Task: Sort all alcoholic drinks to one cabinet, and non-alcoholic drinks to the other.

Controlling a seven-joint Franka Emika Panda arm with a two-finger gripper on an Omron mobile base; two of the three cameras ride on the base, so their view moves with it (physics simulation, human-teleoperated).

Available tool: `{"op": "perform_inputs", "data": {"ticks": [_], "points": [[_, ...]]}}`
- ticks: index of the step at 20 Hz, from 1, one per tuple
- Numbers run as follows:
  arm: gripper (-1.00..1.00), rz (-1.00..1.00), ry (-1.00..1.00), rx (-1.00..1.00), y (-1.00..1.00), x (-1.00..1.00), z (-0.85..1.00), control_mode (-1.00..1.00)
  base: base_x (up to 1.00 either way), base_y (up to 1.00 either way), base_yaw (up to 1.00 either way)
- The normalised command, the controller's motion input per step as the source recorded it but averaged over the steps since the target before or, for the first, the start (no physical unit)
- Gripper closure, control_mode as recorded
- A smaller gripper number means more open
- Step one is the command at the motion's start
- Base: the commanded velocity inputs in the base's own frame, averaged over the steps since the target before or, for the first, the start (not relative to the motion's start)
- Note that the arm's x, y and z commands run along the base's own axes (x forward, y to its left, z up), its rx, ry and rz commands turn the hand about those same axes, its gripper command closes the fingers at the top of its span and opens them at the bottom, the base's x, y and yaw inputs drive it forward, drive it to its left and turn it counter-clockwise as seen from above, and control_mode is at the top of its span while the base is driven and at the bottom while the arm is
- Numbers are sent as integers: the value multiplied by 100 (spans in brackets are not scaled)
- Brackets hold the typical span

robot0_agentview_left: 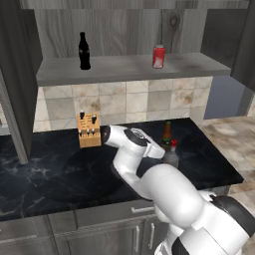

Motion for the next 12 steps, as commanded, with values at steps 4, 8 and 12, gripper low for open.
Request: {"op": "perform_inputs", "data": {"ticks": [4,8,12], "points": [[-100,-3,4,-1,-20,0,-11,-100,0,0,0],[-100,-3,2,-2,-12,0,-14,-100,0,0,0],[-100,-3,1,-3,-12,0,-11,-100,0,0,0]]}}
